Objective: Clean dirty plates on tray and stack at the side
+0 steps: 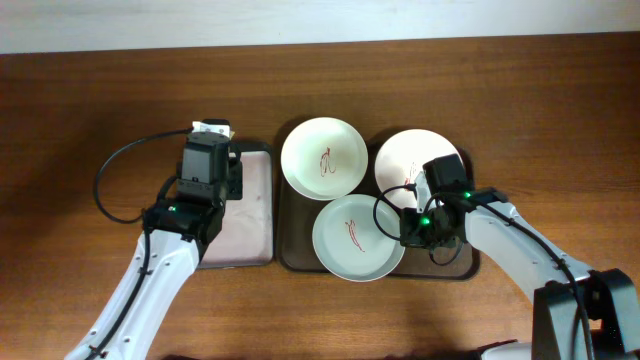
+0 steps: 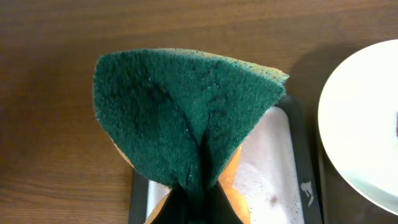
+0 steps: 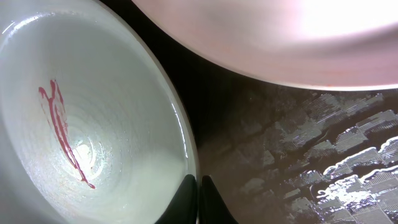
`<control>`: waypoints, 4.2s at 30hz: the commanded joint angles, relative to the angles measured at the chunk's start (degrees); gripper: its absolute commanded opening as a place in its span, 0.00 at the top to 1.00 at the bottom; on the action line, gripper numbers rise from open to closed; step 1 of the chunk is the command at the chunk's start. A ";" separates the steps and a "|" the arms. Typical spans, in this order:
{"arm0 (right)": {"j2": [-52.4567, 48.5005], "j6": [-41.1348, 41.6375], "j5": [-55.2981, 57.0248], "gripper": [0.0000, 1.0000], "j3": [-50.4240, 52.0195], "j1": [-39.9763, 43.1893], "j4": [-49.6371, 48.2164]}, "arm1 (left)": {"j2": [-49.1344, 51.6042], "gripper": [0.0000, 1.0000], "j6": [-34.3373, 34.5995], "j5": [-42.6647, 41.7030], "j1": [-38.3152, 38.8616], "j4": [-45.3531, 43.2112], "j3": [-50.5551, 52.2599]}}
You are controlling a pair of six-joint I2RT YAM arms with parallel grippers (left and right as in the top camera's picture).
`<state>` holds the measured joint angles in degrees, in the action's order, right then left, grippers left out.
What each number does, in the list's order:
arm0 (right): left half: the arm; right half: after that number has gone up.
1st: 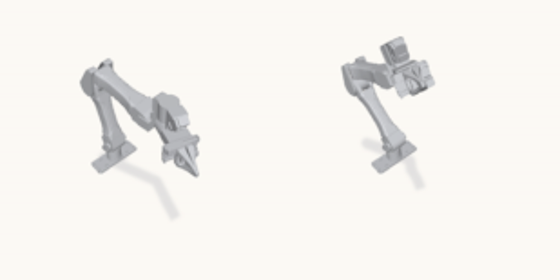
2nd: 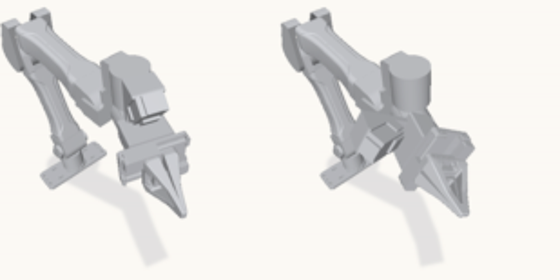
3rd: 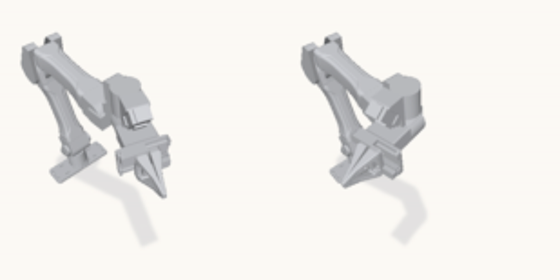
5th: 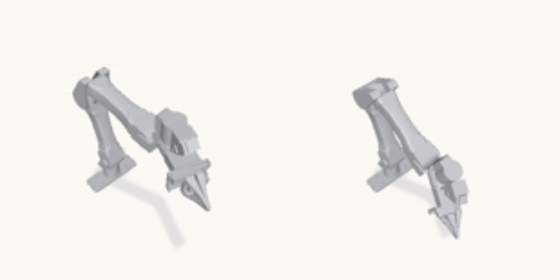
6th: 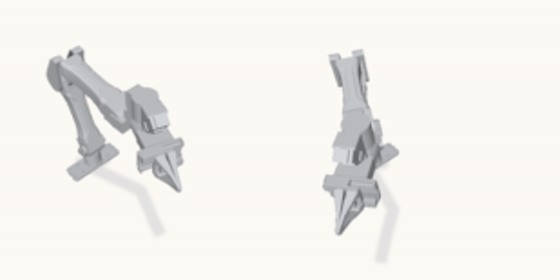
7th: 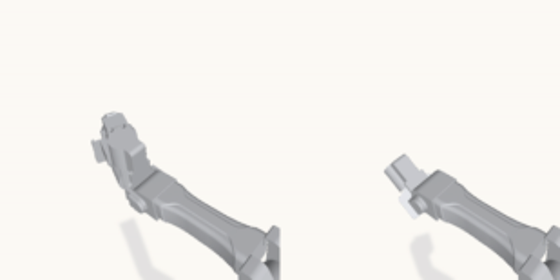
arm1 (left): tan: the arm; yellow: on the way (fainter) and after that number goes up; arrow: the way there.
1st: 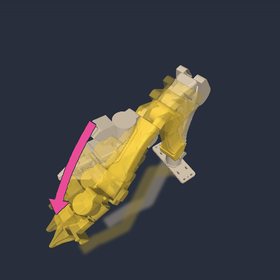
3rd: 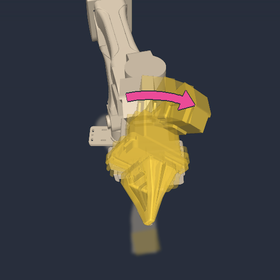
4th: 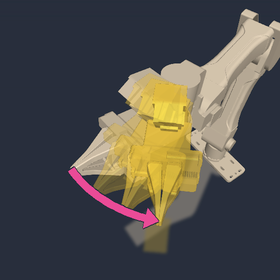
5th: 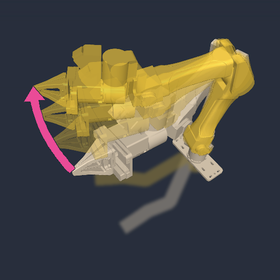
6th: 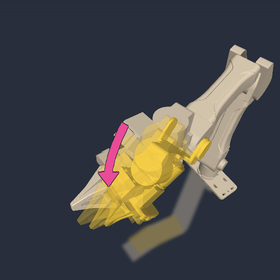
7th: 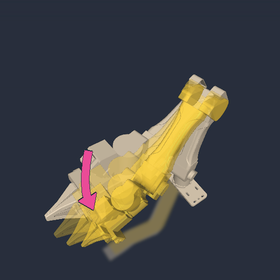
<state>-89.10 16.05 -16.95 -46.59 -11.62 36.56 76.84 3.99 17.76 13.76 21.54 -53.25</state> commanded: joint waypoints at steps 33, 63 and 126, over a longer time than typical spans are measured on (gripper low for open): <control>-0.39 0.13 1.11 0.96 0.33 -0.42 0.04 | 10.10 1.00 -0.22 -28.70 -2.19 10.56 -2.23; -0.39 0.13 1.11 0.96 0.33 -0.42 0.13 | 28.26 1.00 26.43 -27.93 27.87 -7.32 -3.74; -7.80 0.55 -1.46 0.75 -3.48 -0.37 2.14 | 15.74 1.00 25.94 -12.57 27.43 14.16 -8.79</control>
<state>-96.09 16.97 -20.45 -49.76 -11.79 38.83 98.54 30.04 0.67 41.67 33.89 -61.91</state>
